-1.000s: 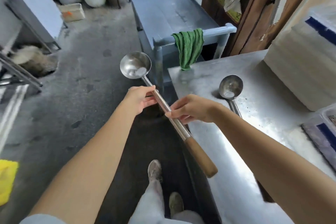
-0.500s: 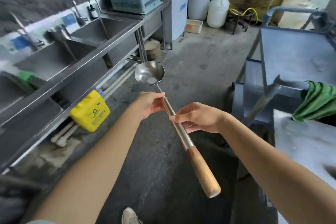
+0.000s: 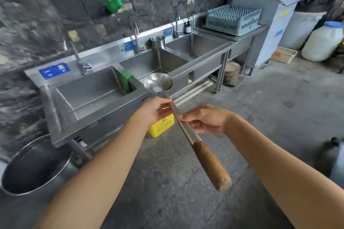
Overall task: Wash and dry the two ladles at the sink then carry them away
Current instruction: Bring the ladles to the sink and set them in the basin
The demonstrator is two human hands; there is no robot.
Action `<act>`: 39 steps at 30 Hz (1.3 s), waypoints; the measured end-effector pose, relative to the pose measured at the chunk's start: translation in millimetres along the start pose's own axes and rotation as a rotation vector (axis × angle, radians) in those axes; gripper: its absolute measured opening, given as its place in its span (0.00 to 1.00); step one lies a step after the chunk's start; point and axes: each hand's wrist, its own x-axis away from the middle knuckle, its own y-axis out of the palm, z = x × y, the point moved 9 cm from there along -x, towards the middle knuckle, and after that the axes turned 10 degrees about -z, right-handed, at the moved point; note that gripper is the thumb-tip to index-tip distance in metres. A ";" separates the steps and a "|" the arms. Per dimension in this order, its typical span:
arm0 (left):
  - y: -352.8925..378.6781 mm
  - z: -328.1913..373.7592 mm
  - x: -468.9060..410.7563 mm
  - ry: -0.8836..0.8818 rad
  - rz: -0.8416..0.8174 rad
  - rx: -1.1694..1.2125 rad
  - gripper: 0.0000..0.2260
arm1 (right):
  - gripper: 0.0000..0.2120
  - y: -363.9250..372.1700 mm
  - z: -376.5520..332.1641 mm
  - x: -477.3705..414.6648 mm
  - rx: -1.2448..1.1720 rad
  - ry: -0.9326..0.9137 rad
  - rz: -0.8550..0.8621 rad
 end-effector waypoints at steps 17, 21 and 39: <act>-254.7 90.5 -71.2 0.104 0.259 0.221 0.05 | 0.04 63.8 -84.1 -283.1 0.152 0.082 -0.254; -297.7 110.9 -103.7 0.102 0.367 0.222 0.11 | 0.05 55.6 -104.6 -354.0 0.192 0.090 -0.307; -498.1 135.4 -167.5 0.041 0.679 0.320 0.03 | 0.04 104.7 -120.6 -620.0 0.306 0.221 -0.530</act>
